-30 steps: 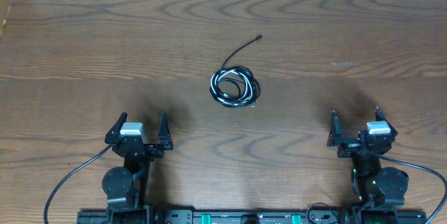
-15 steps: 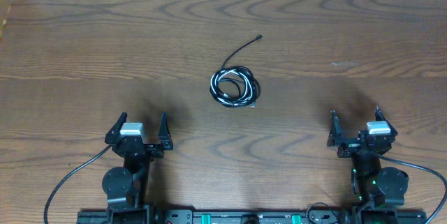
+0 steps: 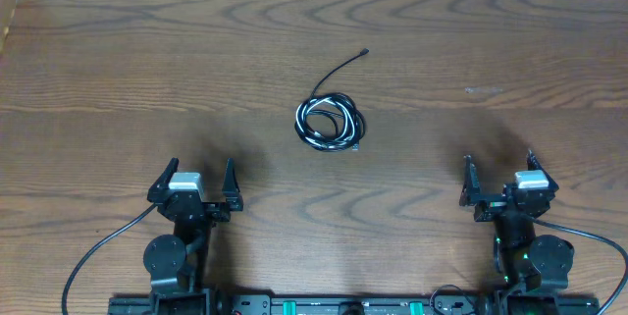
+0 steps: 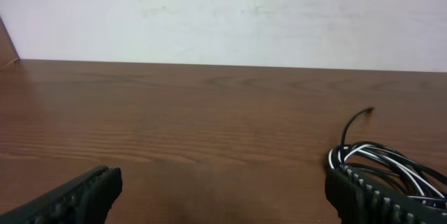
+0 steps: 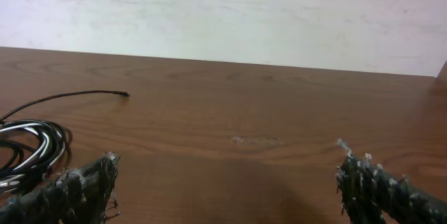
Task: Untangle cables
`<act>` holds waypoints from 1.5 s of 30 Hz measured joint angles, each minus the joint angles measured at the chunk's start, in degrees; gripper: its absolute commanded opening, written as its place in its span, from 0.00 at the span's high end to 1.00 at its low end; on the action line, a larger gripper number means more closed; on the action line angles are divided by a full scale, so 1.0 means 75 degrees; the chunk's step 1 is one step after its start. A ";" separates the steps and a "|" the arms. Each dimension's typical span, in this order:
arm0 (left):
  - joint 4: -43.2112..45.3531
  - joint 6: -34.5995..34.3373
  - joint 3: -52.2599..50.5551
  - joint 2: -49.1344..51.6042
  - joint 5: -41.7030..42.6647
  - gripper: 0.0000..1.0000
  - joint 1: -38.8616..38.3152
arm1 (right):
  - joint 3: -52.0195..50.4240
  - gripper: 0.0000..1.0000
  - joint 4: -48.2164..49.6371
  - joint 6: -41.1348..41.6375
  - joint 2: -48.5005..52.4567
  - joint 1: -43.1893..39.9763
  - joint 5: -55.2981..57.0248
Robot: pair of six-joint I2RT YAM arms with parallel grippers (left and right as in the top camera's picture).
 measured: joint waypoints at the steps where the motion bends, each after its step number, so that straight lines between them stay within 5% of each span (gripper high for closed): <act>1: 0.0003 0.0000 0.0000 0.0000 0.0000 0.02 0.0000 | 0.0000 0.01 0.0000 0.0000 0.0000 0.0000 0.0000; 27: -0.0184 0.0245 0.0149 0.1020 0.0000 0.02 0.0000 | 0.0000 0.01 0.0017 -0.0577 0.0000 0.0003 -0.0289; 45: -0.0889 0.0294 0.3800 0.5654 0.1163 0.02 0.0000 | 0.0935 0.01 -0.0632 0.0466 0.0953 0.0003 -0.1087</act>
